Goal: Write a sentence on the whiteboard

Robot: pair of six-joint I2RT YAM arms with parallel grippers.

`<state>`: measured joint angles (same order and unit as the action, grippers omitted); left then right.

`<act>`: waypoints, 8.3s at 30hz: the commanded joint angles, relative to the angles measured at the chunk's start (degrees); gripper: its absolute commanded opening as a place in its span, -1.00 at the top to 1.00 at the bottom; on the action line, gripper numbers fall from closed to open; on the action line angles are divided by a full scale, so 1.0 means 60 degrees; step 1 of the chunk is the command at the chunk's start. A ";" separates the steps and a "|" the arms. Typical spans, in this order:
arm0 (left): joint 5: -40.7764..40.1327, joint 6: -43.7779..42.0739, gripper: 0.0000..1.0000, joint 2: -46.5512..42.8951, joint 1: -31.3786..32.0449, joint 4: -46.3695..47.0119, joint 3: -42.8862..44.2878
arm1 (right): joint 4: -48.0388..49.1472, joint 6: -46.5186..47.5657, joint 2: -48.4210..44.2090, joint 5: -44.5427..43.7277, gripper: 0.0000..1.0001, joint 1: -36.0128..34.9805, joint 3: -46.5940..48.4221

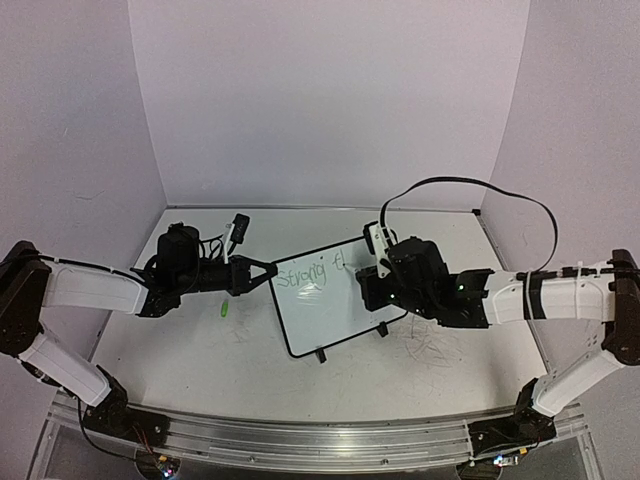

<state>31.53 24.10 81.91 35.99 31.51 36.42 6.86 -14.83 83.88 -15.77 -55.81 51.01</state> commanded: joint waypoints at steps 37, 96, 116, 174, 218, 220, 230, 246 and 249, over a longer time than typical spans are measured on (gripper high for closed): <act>-0.0078 -0.0223 1.00 0.0030 -0.0021 -0.0271 0.0240 | -0.0344 -0.0674 -0.0033 -0.0744 1.00 0.0092 0.0022; -0.0362 -0.0336 1.00 0.0046 -0.0013 -0.0538 0.0200 | 0.0167 0.1132 -0.1683 0.0604 1.00 0.0353 -0.0619; -0.0333 -0.0397 1.00 0.0124 -0.0006 -0.0654 0.0372 | 0.0188 0.1020 -0.1852 0.0468 1.00 0.0352 -0.0630; -0.0707 -0.0417 1.00 0.0883 -0.0008 -0.1026 0.0640 | 0.0254 0.2274 -0.0532 0.1206 1.00 0.1075 0.0168; -0.0558 -0.0574 1.00 0.1121 -0.0006 -0.1106 0.0681 | 0.0385 0.2047 -0.0166 0.0556 1.00 0.1073 0.0111; -0.0564 -0.0574 1.00 0.1107 -0.0006 -0.1112 0.0675 | 0.0272 0.2013 -0.0167 0.0482 1.00 0.1081 0.0113; -0.0599 -0.0575 1.00 0.1122 -0.0007 -0.1106 0.0673 | -0.0009 0.1851 -0.0263 0.0640 1.00 0.1078 -0.0130; -0.0597 -0.0559 1.00 0.1110 -0.0001 -0.1120 0.0668 | -0.0185 0.1674 -0.0356 0.0854 1.00 0.1073 -0.0307; -0.0598 -0.0559 1.00 0.1126 -0.0006 -0.1121 0.0675 | -0.0212 0.1631 -0.0396 0.0893 1.00 0.1079 -0.0386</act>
<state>31.83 23.97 85.95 35.97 30.50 40.07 7.59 -4.17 82.17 -10.72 -49.32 50.32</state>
